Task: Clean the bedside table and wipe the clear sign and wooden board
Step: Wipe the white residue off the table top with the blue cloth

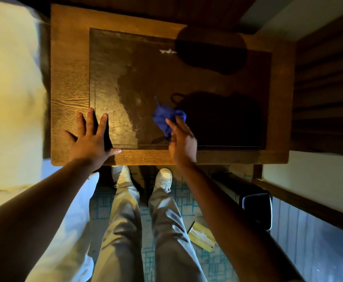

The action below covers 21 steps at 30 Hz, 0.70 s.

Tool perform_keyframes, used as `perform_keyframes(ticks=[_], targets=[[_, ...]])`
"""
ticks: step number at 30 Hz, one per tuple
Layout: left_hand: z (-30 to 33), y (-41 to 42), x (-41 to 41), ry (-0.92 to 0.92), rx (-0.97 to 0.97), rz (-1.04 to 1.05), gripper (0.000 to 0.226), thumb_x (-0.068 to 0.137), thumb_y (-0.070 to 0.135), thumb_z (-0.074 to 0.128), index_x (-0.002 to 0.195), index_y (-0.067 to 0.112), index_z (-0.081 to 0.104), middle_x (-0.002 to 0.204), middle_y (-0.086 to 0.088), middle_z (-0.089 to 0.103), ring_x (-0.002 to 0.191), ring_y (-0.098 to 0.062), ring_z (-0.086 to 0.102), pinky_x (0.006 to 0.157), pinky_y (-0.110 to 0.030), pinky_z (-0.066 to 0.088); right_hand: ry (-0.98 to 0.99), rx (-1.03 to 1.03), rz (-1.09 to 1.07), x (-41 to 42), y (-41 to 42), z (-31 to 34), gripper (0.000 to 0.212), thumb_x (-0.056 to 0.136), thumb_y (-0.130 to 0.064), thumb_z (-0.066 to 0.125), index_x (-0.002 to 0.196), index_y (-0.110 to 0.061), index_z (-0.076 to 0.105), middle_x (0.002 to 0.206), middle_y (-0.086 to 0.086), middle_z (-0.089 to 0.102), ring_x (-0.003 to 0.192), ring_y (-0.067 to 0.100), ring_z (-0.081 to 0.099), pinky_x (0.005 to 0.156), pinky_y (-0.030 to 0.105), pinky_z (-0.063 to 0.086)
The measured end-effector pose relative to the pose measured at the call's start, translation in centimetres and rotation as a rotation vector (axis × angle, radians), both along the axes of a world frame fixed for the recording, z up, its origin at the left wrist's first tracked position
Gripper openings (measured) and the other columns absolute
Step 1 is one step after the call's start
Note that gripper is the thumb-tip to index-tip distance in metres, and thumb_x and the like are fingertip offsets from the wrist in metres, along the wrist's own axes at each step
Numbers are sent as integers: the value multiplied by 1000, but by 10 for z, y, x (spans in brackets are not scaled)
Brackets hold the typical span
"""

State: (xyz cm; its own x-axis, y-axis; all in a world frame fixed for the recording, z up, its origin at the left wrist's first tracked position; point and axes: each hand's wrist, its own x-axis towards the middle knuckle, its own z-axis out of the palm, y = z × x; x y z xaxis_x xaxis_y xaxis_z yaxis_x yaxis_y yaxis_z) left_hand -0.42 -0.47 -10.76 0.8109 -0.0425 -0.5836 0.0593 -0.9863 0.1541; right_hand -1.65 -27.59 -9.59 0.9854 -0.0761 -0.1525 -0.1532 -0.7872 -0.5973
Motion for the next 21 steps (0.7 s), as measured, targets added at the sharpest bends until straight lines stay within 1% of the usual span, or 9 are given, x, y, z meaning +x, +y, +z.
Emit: perform_keyframes(ticks=[2,5,7,9,11,13,17,19,21], targets=[[-1,1,1,1,-4,8,119,73,70,69,159,31,-3,167,-7,-21,152,-36,-19,111,-77,6,-13,-55,-46,9,-25,6,46,89,3,56,131,-15,64,144,14,55,125,31,60,99,42,53],[-3,2,-1,-6,-8,4,119,73,70,70,159,32,-3,167,-7,-20,152,-37,-19,110,-77,7,-27,-204,-230,13,-89,8,42,92,-2,57,132,-15,63,145,10,55,127,28,58,100,36,50],[-4,3,-2,-9,-11,1,119,73,71,69,159,32,-3,167,-7,-20,152,-37,-19,110,-78,8,-3,-281,-361,4,-146,11,39,97,-5,53,135,-11,59,147,14,52,131,31,54,104,43,49],[-4,4,-2,-17,-4,-4,118,73,71,69,158,33,-4,167,-7,-20,152,-37,-19,110,-78,9,56,-313,-466,-10,-204,13,40,101,-7,48,140,-6,54,151,20,45,135,39,48,107,51,43],[-4,3,-1,-18,8,-10,119,73,71,69,159,32,-4,167,-8,-19,152,-38,-18,110,-78,10,159,-335,-610,-21,-241,12,43,102,-14,49,145,-13,49,155,16,40,137,38,45,107,47,37],[-4,1,-1,-10,22,-13,119,73,71,69,159,31,-4,167,-9,-19,152,-38,-17,110,-78,10,188,-336,-629,-30,-241,7,44,102,-16,51,146,-15,48,155,14,41,137,37,45,108,47,37],[-2,0,0,9,30,-5,118,74,68,70,160,28,0,167,-10,-19,152,-38,-17,110,-78,9,32,-259,-599,-38,-184,-4,43,100,-11,51,143,-11,50,153,15,43,140,30,42,113,39,38],[0,-2,0,15,34,-13,117,75,67,70,160,27,0,167,-10,-19,152,-39,-17,110,-77,9,49,-222,-604,-39,-159,-5,46,98,-9,53,144,-13,49,155,15,41,143,31,39,113,42,37],[3,-3,1,15,45,-17,116,76,68,68,161,25,1,167,-11,-18,152,-39,-16,110,-77,10,62,-178,-578,-41,-137,-6,49,96,-7,55,144,-13,49,154,17,41,139,36,44,108,49,45]])
